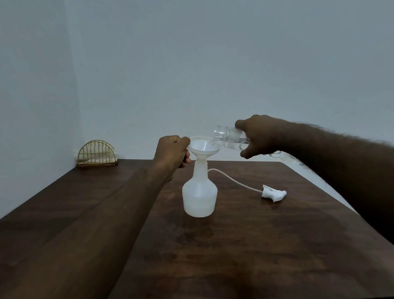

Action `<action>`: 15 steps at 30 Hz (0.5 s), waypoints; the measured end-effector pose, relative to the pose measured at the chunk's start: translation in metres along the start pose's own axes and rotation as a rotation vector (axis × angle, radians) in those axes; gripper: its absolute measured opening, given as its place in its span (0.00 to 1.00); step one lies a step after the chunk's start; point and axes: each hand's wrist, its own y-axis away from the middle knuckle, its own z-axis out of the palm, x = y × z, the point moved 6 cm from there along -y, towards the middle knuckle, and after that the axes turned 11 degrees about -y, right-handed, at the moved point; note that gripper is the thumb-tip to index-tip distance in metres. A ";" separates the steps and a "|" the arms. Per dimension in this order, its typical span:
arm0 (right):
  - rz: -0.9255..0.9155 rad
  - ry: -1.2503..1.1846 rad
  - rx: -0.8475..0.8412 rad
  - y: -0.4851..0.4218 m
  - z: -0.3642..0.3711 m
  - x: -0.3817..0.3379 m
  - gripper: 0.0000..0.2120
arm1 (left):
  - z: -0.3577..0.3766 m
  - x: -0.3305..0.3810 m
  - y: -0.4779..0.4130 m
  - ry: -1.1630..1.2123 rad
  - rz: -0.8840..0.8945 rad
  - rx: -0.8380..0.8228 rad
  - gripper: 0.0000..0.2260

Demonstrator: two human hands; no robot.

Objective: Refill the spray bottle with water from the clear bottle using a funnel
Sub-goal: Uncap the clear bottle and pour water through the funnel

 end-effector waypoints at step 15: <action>-0.005 0.021 0.000 0.001 -0.001 -0.003 0.22 | -0.001 0.000 -0.002 -0.022 0.005 0.006 0.13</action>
